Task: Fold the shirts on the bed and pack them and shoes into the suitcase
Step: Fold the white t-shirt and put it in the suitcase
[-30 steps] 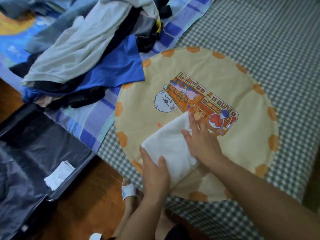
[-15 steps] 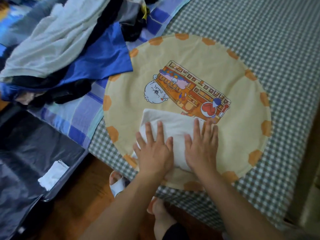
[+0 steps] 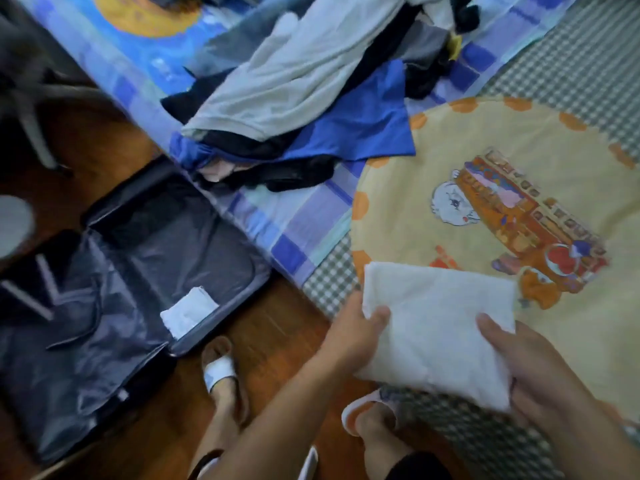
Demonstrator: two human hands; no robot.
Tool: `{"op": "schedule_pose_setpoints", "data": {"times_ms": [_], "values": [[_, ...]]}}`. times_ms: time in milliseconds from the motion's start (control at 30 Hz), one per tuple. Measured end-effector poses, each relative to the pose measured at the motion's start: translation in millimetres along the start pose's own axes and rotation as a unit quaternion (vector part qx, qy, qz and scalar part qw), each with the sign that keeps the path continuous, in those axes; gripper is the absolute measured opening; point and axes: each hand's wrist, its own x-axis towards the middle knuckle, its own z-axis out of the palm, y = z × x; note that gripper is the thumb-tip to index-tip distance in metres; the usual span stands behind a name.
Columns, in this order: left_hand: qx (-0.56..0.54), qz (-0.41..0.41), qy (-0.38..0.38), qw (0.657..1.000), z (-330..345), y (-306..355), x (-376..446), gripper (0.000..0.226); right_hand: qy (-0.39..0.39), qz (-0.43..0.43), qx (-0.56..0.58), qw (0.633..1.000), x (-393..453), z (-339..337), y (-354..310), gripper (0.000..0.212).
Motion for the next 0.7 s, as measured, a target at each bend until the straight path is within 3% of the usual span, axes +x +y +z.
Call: {"op": "schedule_pose_setpoints", "data": {"times_ms": [100,200,300,467,600,700], "values": [[-0.159,-0.055,0.049,0.985,-84.8,-69.3,-27.7,0.034,-0.034,-0.094,-0.199,0.975,-14.9,91.5,23.6,0.019],[-0.206,-0.115,0.116,0.965,-186.9,-148.4,-31.4,0.035,-0.093,-0.111,-0.343,0.928,8.1,208.9,73.9,0.019],[-0.193,-0.152,0.169,0.955,-283.2,-230.1,-11.9,0.051,-0.145,-0.079,-0.411,0.897,46.9,336.5,137.3,0.022],[-0.163,-0.205,0.255,0.931,-414.3,-352.4,70.4,0.041,-0.191,-0.107,-0.496,0.84,142.9,524.6,234.5,0.02],[-0.116,-0.243,0.271,0.924,-468.6,-429.8,166.4,0.037,-0.187,-0.122,-0.531,0.817,234.1,633.0,292.4,0.024],[-0.055,-0.276,0.28,0.918,-477.5,-461.5,219.7,0.034,-0.197,-0.094,-0.567,0.794,298.5,673.5,338.4,0.031]]}}
